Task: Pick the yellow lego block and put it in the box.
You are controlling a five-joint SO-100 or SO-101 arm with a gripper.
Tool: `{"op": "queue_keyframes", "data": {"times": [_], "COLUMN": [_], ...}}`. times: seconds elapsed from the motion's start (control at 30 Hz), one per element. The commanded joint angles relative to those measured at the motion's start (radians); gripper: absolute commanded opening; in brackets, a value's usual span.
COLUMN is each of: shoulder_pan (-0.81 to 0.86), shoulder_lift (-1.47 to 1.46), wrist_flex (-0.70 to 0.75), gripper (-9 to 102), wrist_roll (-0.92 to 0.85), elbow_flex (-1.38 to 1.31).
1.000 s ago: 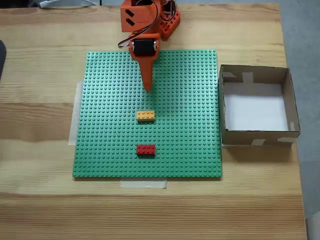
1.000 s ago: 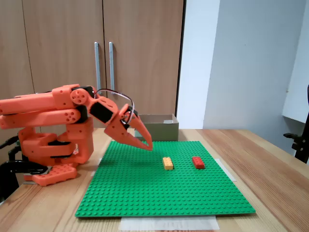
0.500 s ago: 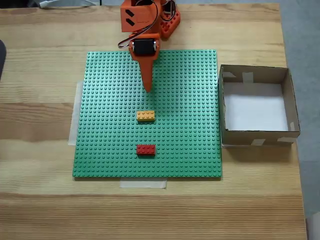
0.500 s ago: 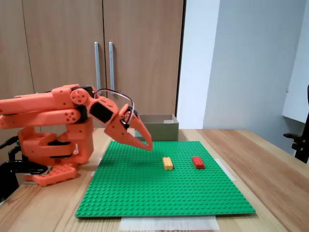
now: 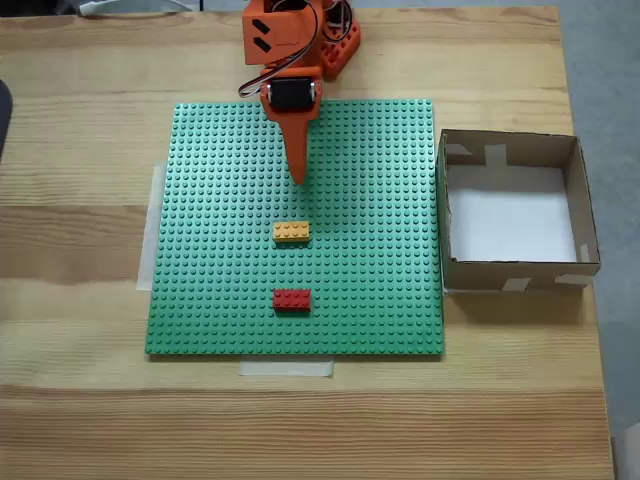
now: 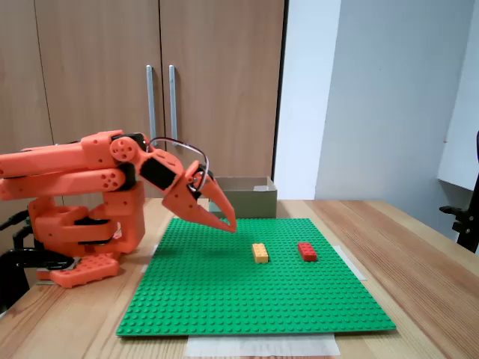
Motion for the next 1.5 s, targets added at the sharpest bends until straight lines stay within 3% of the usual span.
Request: {"op": "queue_keyframes", "data": {"times": [0.0, 0.47, 1.17, 1.47], "shoulder_pan": [-0.002, -0.003, -0.029, -0.031], "shoulder_lift": [0.008, -0.083, -0.888, -1.109], "wrist_flex": [0.002, 0.005, 0.304, 0.345], "gripper": [-1, 2, 4, 10], "wrist_roll": [-0.002, -0.006, -0.032, -0.021], "elbow_flex": [0.008, -0.060, -0.850, -1.017]}}
